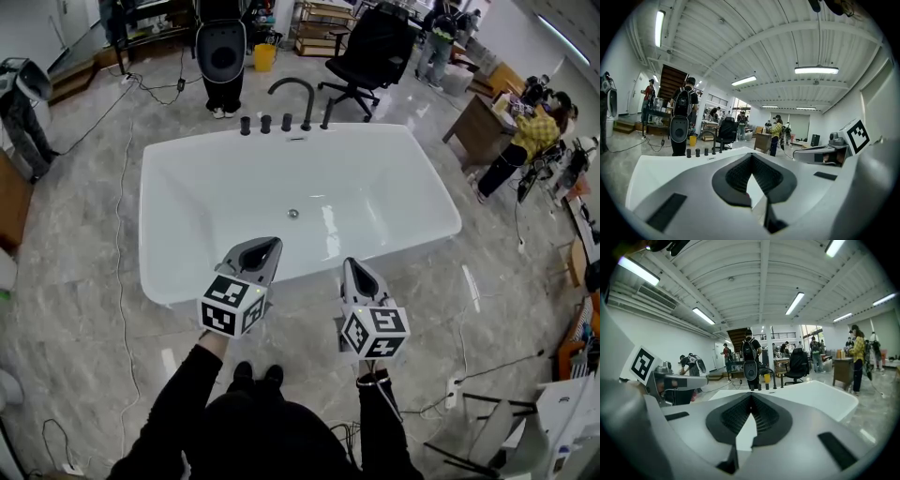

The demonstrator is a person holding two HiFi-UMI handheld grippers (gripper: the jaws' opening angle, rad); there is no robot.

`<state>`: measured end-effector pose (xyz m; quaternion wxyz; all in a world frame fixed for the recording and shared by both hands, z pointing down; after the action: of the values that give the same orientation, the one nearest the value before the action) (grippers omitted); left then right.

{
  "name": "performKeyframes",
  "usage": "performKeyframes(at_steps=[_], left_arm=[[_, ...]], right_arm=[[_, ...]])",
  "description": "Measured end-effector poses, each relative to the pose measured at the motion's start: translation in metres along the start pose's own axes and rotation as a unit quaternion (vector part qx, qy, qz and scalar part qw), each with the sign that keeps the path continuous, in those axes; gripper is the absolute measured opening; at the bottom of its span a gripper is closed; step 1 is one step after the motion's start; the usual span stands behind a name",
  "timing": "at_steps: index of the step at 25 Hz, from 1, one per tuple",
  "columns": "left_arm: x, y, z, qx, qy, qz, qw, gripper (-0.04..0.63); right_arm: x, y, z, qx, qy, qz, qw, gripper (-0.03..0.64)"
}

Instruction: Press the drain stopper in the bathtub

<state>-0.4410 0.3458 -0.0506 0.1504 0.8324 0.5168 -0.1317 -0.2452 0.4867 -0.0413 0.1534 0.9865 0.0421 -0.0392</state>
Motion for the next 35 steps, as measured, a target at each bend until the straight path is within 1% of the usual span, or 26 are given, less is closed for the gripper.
performKeyframes(at_steps=[2, 7, 16, 20, 25, 29, 35], left_arm=[[0.0, 0.003, -0.001, -0.001, -0.001, 0.002, 1.0, 0.003], [0.006, 0.01, -0.004, -0.002, -0.001, 0.008, 1.0, 0.003], [0.019, 0.029, -0.004, 0.001, 0.005, 0.015, 0.9999, 0.003], [0.026, 0.04, -0.001, 0.001, 0.012, 0.012, 0.9999, 0.003], [0.033, 0.054, -0.001, -0.004, 0.013, 0.011, 0.9998, 0.003], [0.029, 0.067, 0.001, -0.004, 0.012, 0.015, 0.9998, 0.003], [0.008, 0.096, -0.002, -0.01, 0.009, 0.019, 0.9997, 0.003]], right_arm=[[0.004, 0.0, -0.001, 0.004, 0.008, 0.004, 1.0, 0.002], [0.013, -0.003, -0.004, 0.005, 0.002, 0.006, 1.0, 0.002], [0.043, -0.012, -0.008, 0.009, 0.011, -0.005, 1.0, 0.002], [0.054, -0.014, -0.003, 0.02, 0.013, -0.006, 1.0, 0.002], [0.069, -0.012, 0.0, 0.018, 0.01, -0.001, 1.0, 0.002], [0.08, 0.0, -0.001, 0.008, 0.008, -0.004, 1.0, 0.002], [0.1, 0.031, -0.003, -0.005, 0.008, -0.008, 1.0, 0.002]])
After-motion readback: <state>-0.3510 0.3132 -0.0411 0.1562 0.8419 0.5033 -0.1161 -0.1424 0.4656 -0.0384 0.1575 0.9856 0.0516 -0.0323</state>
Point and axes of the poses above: the fingertips, and each gripper's own axes: y forward along the fingers, x to its right, z out of its top, the point moved 10 cm from there along -y, backward along the fingers, and after that the axes turned 10 degrees about -y, right-handed, at the moved point
